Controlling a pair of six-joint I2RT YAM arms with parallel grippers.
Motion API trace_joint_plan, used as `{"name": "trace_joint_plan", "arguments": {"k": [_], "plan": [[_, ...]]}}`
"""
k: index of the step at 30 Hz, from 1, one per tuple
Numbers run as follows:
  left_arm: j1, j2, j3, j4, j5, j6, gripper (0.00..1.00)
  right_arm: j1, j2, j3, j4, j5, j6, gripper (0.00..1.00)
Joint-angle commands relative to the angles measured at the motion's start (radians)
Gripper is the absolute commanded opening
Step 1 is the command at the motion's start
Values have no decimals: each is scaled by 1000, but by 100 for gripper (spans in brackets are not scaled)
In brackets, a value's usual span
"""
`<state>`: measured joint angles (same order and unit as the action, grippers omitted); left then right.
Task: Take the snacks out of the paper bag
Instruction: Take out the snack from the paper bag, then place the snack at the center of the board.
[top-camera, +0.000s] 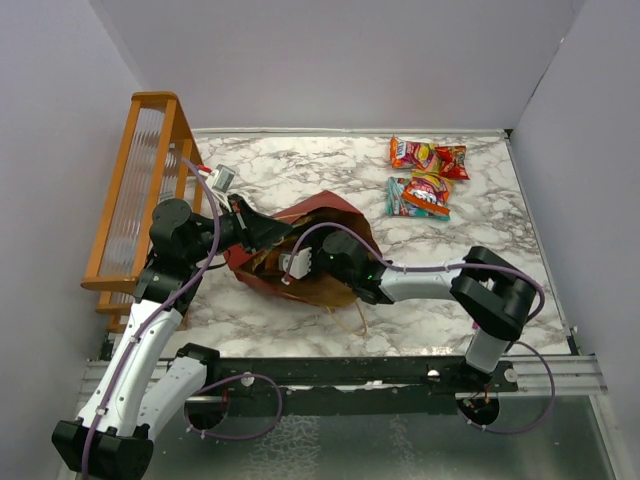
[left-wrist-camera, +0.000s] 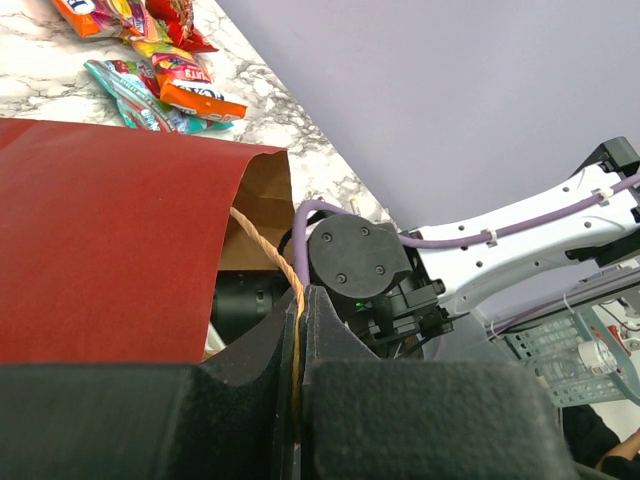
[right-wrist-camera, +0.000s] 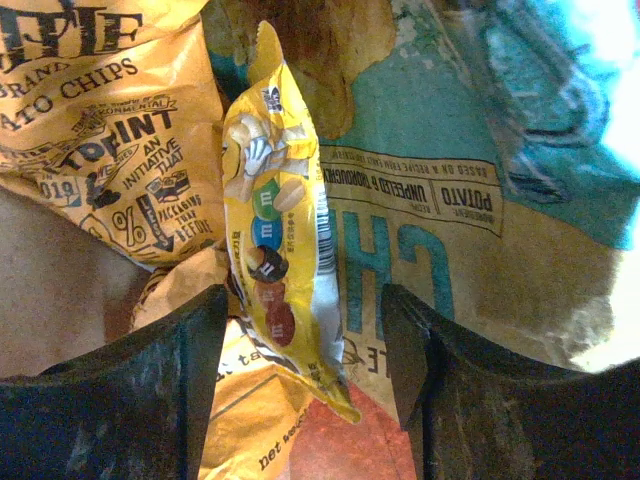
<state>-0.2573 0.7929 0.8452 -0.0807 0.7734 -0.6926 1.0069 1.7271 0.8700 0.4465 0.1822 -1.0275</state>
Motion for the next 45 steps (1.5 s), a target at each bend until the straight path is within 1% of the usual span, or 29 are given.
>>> {"name": "trace_joint_plan", "arguments": {"k": [1, 5, 9, 13, 15, 20, 22, 25, 28, 30, 31, 33, 34, 36, 38, 39, 42, 43, 44, 45], "plan": [[-2, -11, 42, 16, -8, 15, 0, 2, 67, 56, 74, 47, -32, 54], [-2, -12, 41, 16, -9, 17, 0, 2, 96, 72, 62, 83, -31, 39], [-2, -5, 40, 15, -7, 16, 0, 2, 71, 68, 50, 80, -24, 31], [-2, -3, 47, 14, -8, 19, 0, 2, -13, 75, -53, 31, 34, 23], [-2, -1, 47, 14, -8, 19, 0, 2, -77, 86, -155, -13, 74, 20], [-2, 1, 44, 13, -13, 24, 0, 4, -238, 87, -425, -168, 232, 20], [-1, 4, 42, 15, -13, 25, 0, 2, -316, 75, -498, -215, 299, 20], [-1, 13, 46, 20, -10, 26, 0, 3, -465, 49, -604, -304, 391, 20], [-2, 25, 52, 22, -5, 29, 0, 2, -631, 53, -722, -449, 480, 21], [-2, 32, 54, 21, -5, 32, 0, 3, -733, 72, -780, -553, 535, 24], [-1, 32, 55, 21, -7, 33, 0, 3, -777, 85, -793, -581, 566, 24], [-2, 36, 54, 21, -12, 32, 0, 2, -853, 119, -786, -587, 618, 24], [-2, 36, 52, 24, -15, 30, 0, 2, -888, 128, -760, -555, 640, 23], [-2, 35, 43, 34, -18, 21, 0, 2, -949, 127, -666, -426, 671, 15], [0, 34, 39, 43, -18, 12, 0, 2, -988, 99, -522, -211, 677, 10], [-2, 32, 37, 43, -19, 9, 0, 3, -995, 77, -451, -96, 659, 9], [-1, 27, 40, 22, -31, 14, 0, 2, -948, 13, -216, 233, 480, 13], [-1, 24, 43, 13, -35, 14, 0, 2, -908, -4, -130, 389, 390, 16], [-2, 22, 46, 7, -39, 16, 0, 0, -860, -39, 17, 484, 262, 19], [-2, 20, 47, 1, -43, 17, 0, -9, -778, -73, 194, 552, 114, 19]]}}
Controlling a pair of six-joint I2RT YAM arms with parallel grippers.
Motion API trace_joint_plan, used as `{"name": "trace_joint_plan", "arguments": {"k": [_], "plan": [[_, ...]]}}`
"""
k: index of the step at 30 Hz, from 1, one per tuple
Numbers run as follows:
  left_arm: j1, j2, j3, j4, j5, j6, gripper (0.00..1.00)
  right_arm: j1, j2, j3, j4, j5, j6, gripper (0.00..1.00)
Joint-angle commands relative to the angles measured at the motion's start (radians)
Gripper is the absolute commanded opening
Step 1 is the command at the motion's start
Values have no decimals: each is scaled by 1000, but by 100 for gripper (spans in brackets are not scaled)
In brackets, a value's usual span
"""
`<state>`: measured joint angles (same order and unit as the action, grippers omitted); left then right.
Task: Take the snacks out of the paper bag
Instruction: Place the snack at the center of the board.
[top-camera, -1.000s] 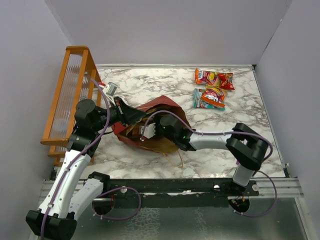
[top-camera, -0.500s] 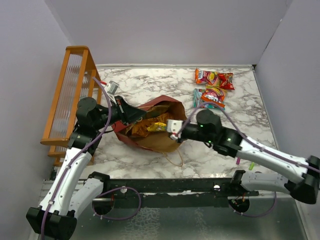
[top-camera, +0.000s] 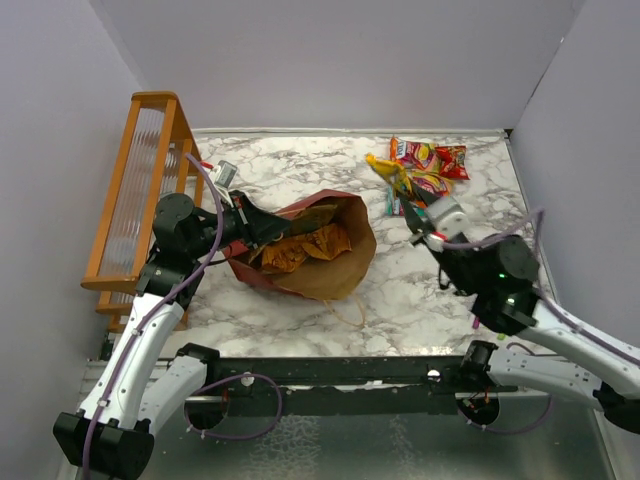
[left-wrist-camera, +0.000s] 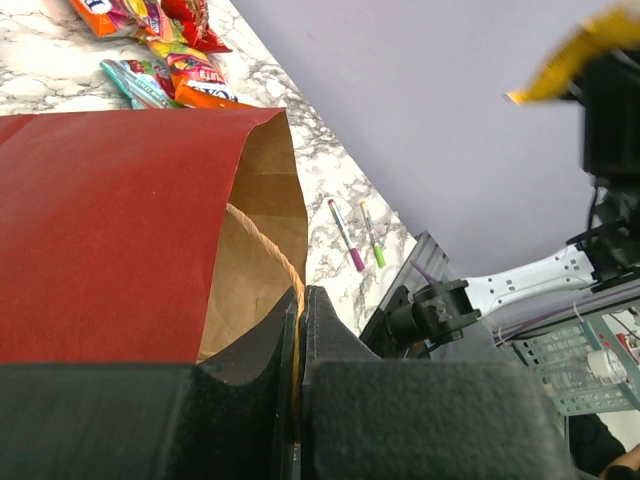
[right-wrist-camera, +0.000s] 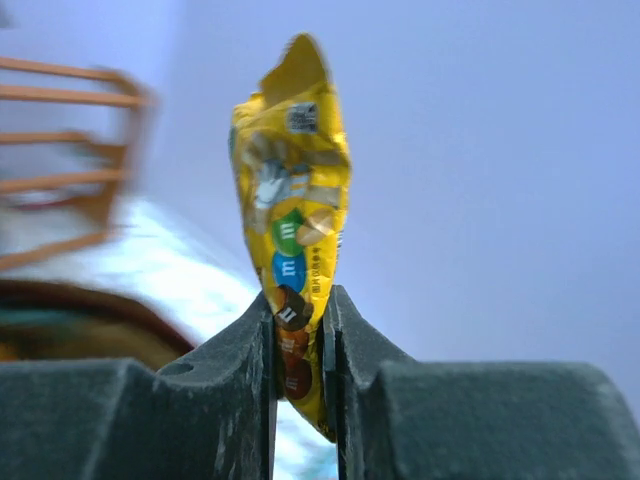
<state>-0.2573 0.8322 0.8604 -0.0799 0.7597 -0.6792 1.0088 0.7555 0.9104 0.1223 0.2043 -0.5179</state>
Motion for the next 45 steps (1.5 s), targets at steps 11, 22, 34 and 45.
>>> {"name": "trace_joint_plan", "arguments": {"k": [11, 22, 34, 45], "plan": [[-1, -20, 46, -39, -50, 13, 0, -631, 708, 50, 418, 474, 55, 19], [-2, -5, 23, -27, -37, 17, 0, -986, 1042, 321, -337, 30, 525, 20], [-2, 5, 42, -35, -15, 26, 0, -1073, 1197, 424, -437, -101, 530, 29], [-2, -10, 42, -41, -17, 30, 0, -1077, 1021, 474, -521, -157, 520, 80]]}}
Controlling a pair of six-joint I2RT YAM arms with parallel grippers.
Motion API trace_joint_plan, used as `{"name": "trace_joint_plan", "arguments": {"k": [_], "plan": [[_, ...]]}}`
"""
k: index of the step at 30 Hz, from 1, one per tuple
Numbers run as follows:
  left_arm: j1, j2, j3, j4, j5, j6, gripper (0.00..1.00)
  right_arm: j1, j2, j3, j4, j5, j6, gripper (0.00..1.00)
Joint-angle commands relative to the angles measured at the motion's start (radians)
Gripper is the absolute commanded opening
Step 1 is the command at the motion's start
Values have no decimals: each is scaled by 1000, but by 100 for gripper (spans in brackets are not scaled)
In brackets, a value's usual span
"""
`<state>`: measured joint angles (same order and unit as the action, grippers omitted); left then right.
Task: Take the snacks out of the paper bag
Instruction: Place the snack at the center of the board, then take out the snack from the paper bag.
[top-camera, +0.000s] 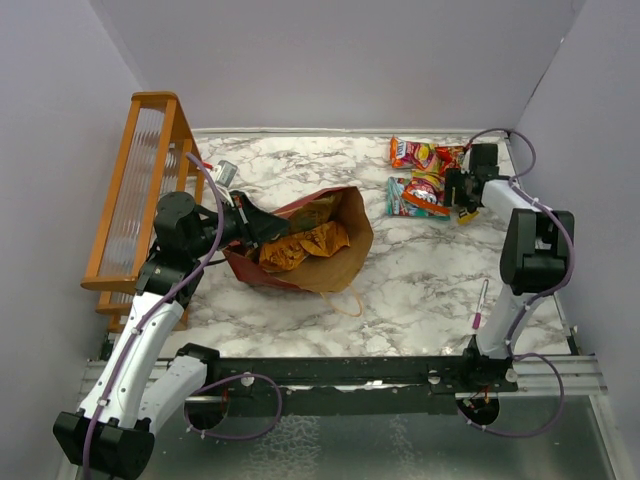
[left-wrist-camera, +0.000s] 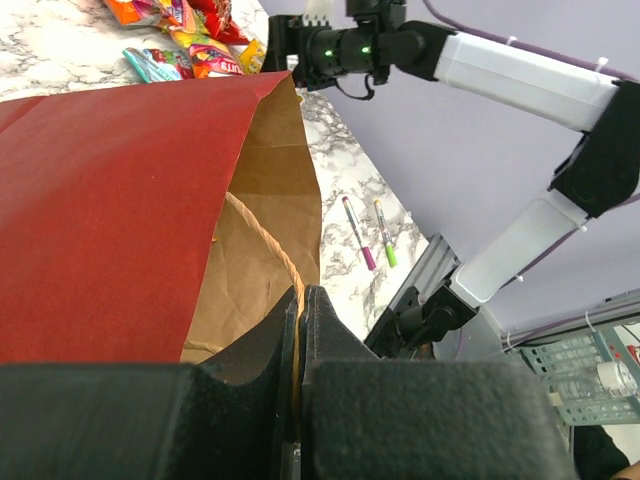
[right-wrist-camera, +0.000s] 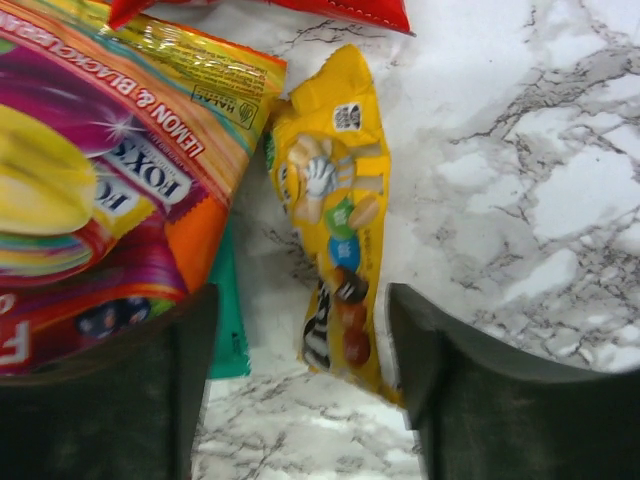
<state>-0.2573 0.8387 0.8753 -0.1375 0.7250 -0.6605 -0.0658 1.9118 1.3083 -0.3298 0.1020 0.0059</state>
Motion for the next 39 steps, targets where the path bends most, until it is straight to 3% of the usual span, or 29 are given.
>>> {"name": "trace_joint_plan", "arguments": {"k": [1, 4, 7, 9, 15, 18, 21, 25, 34, 39], "plan": [[-2, -16, 29, 22, 19, 9, 0, -2, -162, 101, -92, -45, -1, 85], [-2, -10, 34, 26, 19, 8, 0, -2, -248, 180, -150, -47, -2, 98], [-2, -3, 33, 36, 22, 3, 0, -2, -379, 170, -93, -103, 39, 99], [-2, -4, 32, 43, 24, -4, 0, -2, -494, 77, 24, -123, 110, 99], [-2, -12, 29, 42, 20, -5, 0, -2, -871, -440, 599, -208, 231, 99], [-2, -15, 26, 42, 22, -9, 0, -1, -934, -502, 660, -457, 280, 99], [-2, -18, 23, 52, 31, -8, 0, 31, -911, -484, 683, -710, 449, 100], [-2, -31, 11, 61, 44, 5, 0, 186, -900, -514, 876, -929, 599, 99], [-2, -55, -9, 116, 51, -12, 0, 691, -948, -441, 556, -838, 24, 99], [-2, -62, -8, 146, 63, -31, 0, 938, -920, -448, 383, -626, -338, 99]]}}
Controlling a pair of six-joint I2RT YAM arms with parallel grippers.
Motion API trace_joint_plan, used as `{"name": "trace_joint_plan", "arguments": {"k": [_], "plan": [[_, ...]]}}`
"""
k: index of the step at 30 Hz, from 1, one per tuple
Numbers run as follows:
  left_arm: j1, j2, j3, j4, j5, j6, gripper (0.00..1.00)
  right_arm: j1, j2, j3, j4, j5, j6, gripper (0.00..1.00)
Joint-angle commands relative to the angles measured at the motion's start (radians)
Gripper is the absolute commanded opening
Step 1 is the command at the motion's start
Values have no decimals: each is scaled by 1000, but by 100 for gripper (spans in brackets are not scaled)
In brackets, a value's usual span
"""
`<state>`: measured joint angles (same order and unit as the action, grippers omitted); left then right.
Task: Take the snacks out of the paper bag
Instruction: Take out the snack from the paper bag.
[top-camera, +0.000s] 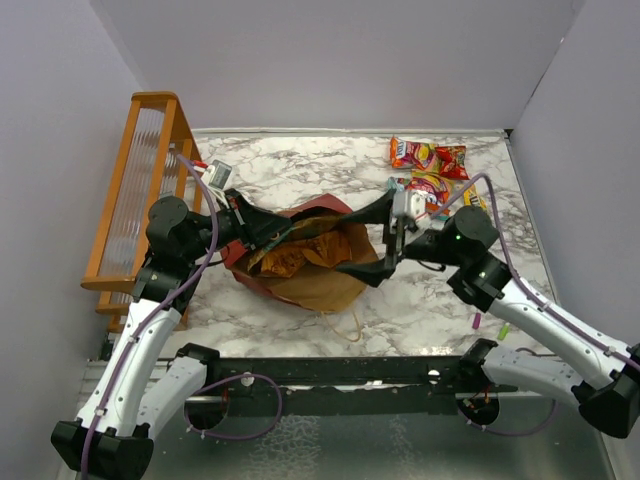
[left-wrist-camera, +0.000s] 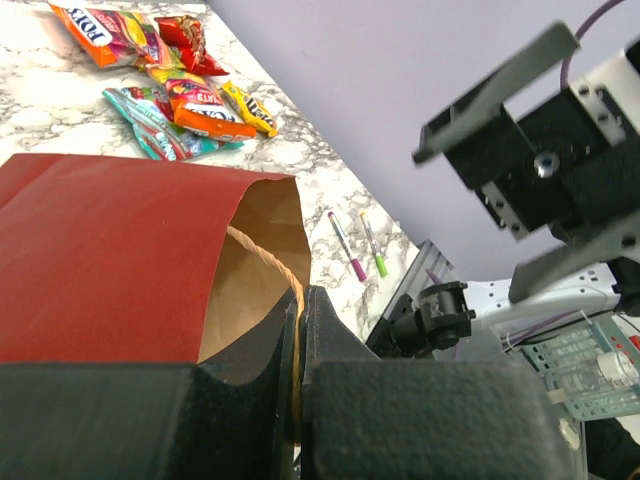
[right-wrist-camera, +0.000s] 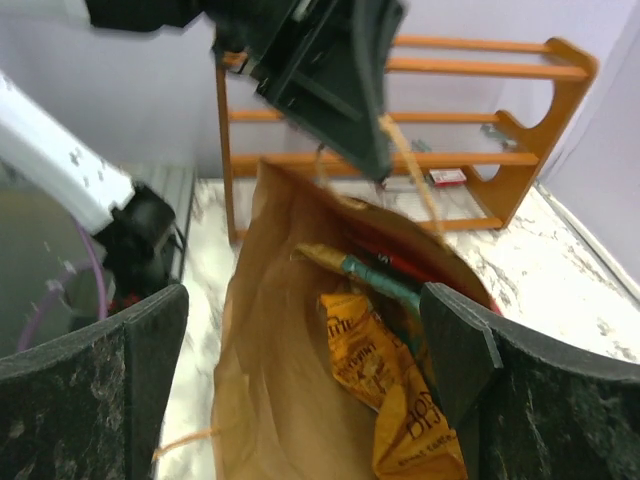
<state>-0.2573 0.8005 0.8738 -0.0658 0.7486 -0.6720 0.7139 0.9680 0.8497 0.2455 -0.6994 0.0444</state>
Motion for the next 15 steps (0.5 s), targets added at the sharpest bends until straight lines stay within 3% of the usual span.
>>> {"name": "trace_joint_plan", "arguments": {"k": [1, 6, 9, 15], "plan": [[-2, -23, -6, 76, 40, -22, 0, 194, 42, 19, -223, 215, -444, 99], [-1, -20, -3, 78, 44, -25, 0, 309, 131, 29, -337, 328, -797, 99], [-2, -19, 0, 77, 41, -27, 0, 335, 183, 33, -273, 491, -875, 99], [-1, -12, -1, 83, 41, -35, 0, 346, 320, 74, -242, 613, -1078, 99]]}}
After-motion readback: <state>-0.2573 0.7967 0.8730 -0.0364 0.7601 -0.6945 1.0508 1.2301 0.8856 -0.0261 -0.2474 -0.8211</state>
